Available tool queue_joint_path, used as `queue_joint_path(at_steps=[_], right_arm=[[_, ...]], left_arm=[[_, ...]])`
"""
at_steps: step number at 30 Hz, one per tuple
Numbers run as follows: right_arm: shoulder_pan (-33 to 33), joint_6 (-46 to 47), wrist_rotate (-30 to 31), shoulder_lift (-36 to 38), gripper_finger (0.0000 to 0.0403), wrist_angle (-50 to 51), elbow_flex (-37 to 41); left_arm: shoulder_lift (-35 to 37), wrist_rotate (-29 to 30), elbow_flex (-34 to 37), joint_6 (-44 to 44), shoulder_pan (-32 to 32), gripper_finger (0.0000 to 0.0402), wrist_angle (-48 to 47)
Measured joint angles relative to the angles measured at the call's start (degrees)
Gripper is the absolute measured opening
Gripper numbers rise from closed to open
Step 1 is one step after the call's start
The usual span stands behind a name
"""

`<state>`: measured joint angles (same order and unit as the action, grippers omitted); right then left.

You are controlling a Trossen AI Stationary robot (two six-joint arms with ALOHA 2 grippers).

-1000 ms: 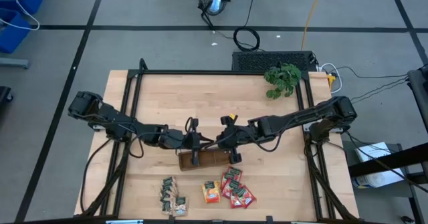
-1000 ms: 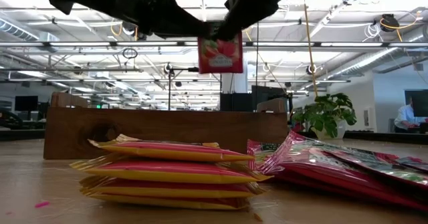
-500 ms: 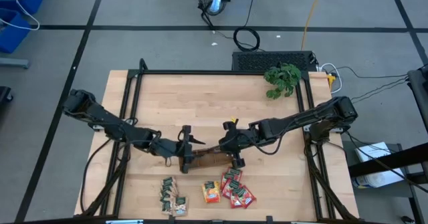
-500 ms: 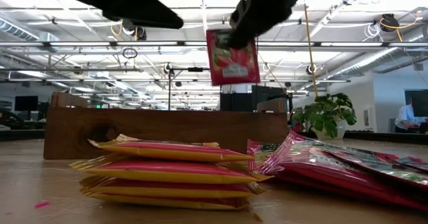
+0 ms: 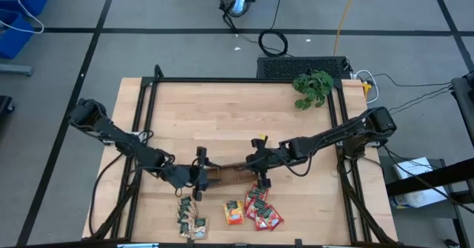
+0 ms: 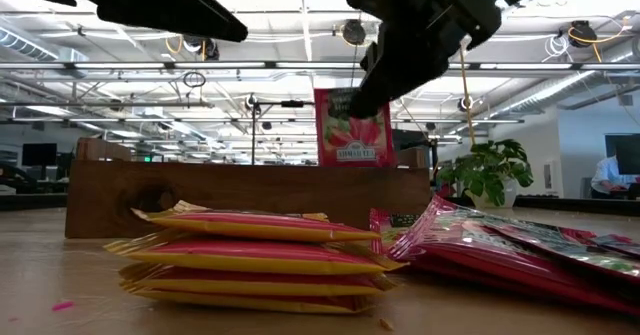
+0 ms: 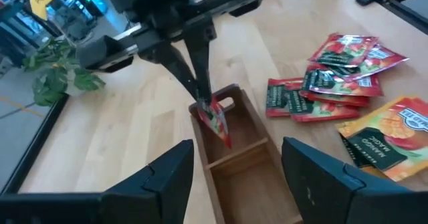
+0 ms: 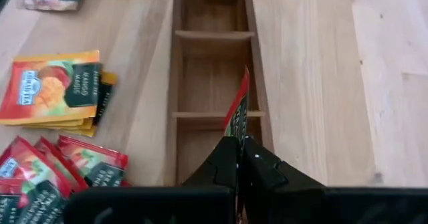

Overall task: Pick & Place Tea
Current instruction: Put the red tea bag into the right section of the wooden organizer, then put the yellow tea bag into the middle section of the wooden organizer

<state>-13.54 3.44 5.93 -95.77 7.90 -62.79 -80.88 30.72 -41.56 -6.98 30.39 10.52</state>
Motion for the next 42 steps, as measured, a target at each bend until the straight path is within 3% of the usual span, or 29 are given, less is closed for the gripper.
queue_joint_path(at_steps=[15, 24, 42], right_arm=[[0.41, 0.45, -0.08, -0.01, 0.0000, -10.63, 7.12], [0.72, 0.43, -0.05, -0.02, 0.0003, -10.73, 8.22], [0.76, -3.15, 4.75, 1.32, 0.0182, -13.05, 8.22]], left_arm=[[0.00, 0.33, 0.04, -0.24, -0.04, 0.0228, -0.05], [0.00, 0.33, 0.07, -0.35, -0.04, 0.0228, -0.26], [0.00, 0.33, 0.09, 0.00, -0.04, 0.0227, -1.61]])
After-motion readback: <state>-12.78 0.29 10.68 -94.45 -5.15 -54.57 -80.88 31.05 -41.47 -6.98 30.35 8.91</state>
